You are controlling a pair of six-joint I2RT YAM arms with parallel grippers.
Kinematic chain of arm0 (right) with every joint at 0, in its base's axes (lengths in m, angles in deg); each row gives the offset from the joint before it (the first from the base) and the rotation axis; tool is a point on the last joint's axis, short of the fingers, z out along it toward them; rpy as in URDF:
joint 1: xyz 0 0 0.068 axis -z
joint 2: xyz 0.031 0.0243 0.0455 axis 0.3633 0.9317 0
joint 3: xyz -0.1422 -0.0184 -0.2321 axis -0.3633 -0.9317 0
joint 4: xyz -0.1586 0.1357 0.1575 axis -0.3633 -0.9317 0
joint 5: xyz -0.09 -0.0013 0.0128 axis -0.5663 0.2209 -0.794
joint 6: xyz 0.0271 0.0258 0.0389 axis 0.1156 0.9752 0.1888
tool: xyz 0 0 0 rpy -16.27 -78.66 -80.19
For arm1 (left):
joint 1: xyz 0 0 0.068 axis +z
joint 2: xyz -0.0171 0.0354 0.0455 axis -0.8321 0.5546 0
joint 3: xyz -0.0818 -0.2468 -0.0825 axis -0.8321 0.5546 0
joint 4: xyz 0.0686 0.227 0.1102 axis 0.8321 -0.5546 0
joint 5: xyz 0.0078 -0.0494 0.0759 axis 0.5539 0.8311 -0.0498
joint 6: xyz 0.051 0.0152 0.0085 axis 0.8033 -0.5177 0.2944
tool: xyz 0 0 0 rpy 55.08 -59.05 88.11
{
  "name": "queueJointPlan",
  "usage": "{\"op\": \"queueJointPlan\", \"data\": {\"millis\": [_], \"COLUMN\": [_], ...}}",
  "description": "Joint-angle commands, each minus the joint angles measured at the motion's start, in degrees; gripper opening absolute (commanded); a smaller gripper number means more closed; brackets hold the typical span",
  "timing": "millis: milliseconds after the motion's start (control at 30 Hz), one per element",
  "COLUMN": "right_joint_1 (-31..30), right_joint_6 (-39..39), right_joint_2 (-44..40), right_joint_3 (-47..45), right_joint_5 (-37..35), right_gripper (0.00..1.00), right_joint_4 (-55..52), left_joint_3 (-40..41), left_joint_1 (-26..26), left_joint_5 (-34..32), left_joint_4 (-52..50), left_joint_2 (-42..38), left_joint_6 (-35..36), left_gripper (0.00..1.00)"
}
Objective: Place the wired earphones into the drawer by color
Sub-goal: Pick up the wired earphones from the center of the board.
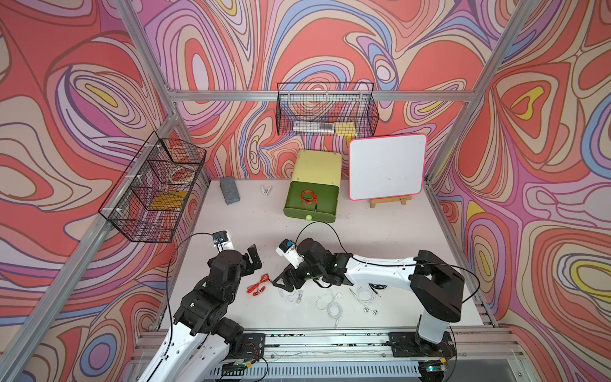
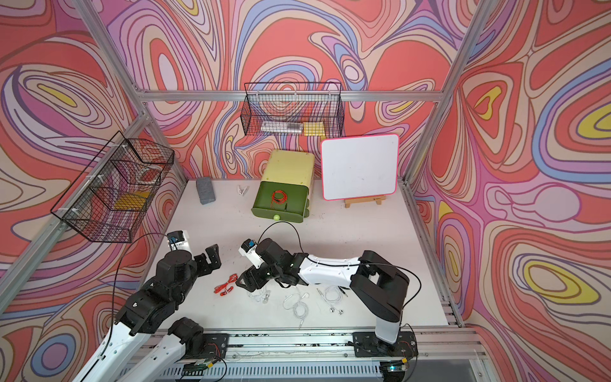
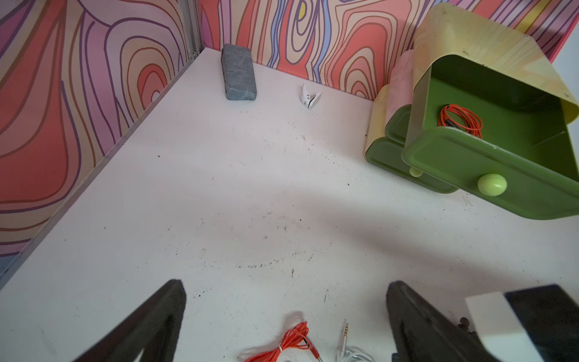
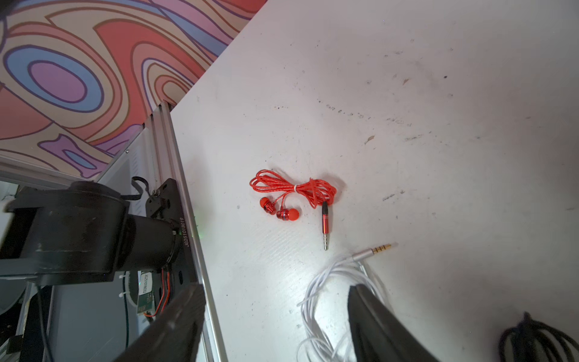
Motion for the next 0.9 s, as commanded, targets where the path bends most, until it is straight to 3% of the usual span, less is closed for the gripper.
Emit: {"op": "queueJointPlan", "data": {"millis": [0,433,867], "right_joint_1": [-0.4,-0.4,-0.4], "right_joint_6": [-0.1,-3.4,-4.6], "right_joint_2": [3.6,15.9,22.4], "right_joint_3": [2.8,12.4,18.3], "right_joint_5": [-1.6,-1.6,-1.0], "right_gripper": [0.71,0.68,0.63], "right_joint_4": [1.1,0.1,-0.6], "left_joint_3": [1.0,2.5,2.4], "left_joint_1": [-0.2,-0.2,-0.3], "left_joint_5": [-1.4,-1.8,-2.5], "left_joint_4": [-1.0,-1.4,-1.8], "left_joint_2": [-2.3,-5.9,-6.0], "left_joint_6": [0.2,0.6,1.1], "left_gripper": [0.99,0.99,0.99]}}
